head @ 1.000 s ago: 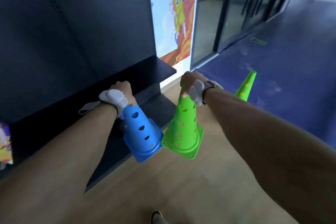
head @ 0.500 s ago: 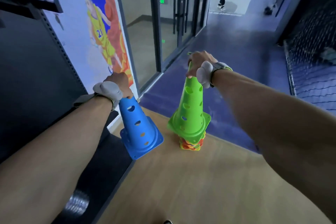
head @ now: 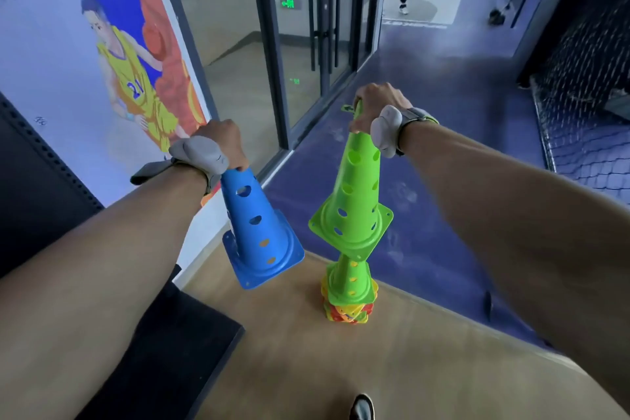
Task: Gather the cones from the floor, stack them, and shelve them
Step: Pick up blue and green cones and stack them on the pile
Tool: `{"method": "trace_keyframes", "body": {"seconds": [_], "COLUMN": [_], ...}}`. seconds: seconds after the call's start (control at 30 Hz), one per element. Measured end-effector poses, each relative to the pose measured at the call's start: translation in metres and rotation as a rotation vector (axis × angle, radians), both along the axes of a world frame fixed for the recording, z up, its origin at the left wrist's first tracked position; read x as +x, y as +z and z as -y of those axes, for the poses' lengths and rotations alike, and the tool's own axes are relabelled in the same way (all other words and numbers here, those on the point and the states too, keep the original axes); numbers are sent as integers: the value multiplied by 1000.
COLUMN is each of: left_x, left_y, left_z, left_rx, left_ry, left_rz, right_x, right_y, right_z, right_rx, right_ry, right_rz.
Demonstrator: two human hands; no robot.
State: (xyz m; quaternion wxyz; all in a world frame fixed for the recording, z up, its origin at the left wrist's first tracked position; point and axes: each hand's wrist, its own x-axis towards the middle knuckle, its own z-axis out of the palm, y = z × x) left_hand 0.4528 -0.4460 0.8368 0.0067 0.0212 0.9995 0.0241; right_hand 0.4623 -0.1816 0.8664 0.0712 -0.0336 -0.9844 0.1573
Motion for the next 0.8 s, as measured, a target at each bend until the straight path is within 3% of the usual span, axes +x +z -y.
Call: {"method": "trace_keyframes", "body": {"seconds": [0.23,0.4,0.67,0.8], "left_x": [-50,-81,-115,-122], "left_y": [-2,18,110,100], "left_z": [-34,-73,-142,-178], "left_rx": [-45,-56,51,32], "left_ry": [17,-49,-195,-265], "left_rz": [57,36,-33,67], "right_x": [-50,-76,-93,-94], "right_y": [-65,-69,-41,-32], "right_z": [-38,-59,-91,-108], "right_rx": [28,34,85,81], "right_ry": [72,24,-91,-128], "right_rz": [299,291,279,252]}}
